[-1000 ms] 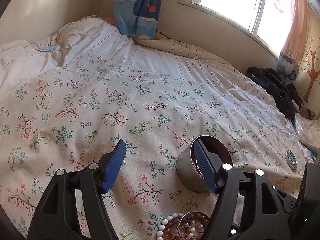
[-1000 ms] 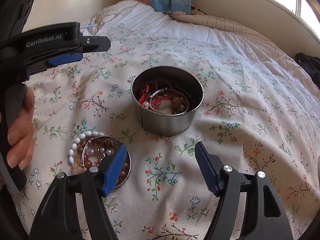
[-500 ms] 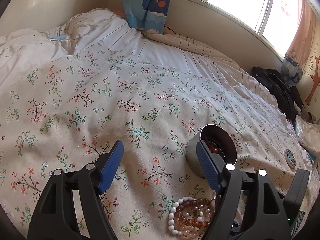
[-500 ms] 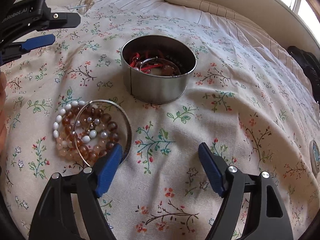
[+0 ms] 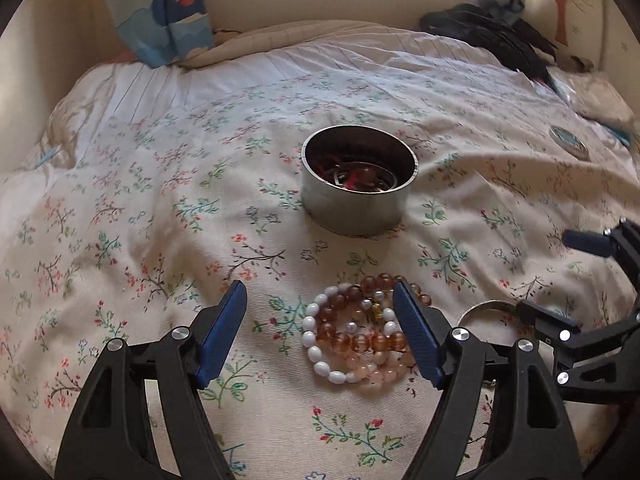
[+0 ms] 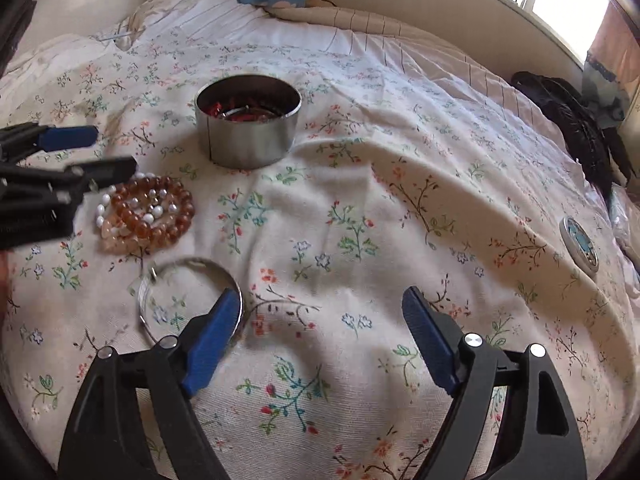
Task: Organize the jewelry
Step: 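Move both tools back to the beaded bracelets and second bangle beside the tin, then grasp the amber beaded bracelet with the left tool and lift it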
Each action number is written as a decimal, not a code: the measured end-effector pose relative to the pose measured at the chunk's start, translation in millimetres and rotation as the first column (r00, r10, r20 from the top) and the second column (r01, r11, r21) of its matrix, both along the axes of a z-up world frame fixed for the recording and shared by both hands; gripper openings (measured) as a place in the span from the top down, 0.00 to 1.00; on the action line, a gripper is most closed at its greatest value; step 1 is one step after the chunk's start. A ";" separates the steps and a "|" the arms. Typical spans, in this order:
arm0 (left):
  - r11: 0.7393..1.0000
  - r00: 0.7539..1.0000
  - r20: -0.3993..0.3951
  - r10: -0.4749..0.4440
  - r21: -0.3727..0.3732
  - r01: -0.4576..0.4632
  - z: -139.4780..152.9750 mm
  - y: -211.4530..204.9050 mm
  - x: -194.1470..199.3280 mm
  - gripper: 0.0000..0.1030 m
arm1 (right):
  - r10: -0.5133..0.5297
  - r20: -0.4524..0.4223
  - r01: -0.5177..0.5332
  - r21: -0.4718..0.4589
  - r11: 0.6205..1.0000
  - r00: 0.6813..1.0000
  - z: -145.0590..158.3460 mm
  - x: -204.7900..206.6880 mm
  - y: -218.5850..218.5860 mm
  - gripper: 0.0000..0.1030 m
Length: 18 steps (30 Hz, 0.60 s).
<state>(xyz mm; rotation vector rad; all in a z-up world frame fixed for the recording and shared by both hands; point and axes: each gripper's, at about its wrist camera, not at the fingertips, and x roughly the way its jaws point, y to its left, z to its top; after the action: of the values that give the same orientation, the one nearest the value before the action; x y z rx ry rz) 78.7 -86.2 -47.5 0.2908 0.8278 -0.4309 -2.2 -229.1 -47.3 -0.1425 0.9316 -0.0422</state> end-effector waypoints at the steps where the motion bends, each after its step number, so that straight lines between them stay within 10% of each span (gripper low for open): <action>1: 1.000 1.000 0.009 -0.007 0.018 0.007 -2.0 -5.6 1.4 0.30 | 0.019 -0.005 -0.019 0.000 1.000 1.000 -1.7 2.4 2.9 0.22; 6: 0.999 0.997 -0.059 -0.042 0.028 0.043 -17.5 -19.7 21.0 0.32 | 0.075 -0.049 -0.074 0.025 0.997 0.996 -13.3 9.4 8.6 0.22; 10: 0.992 0.980 -0.164 -0.108 0.039 0.116 -31.1 -24.2 19.9 0.76 | 0.062 -0.061 -0.057 0.082 0.995 0.996 -17.6 11.5 1.5 0.21; 18: 1.000 0.970 -0.241 -0.009 -0.024 0.003 -24.0 26.7 -14.9 0.83 | 0.063 -0.053 -0.057 0.106 0.993 0.997 -16.6 7.7 2.1 0.21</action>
<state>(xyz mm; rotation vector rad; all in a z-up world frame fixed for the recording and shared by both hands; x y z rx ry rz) 63.8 -59.6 -71.4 0.2212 1.0589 -0.4878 5.6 -227.0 -63.9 -0.0750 0.9836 0.0662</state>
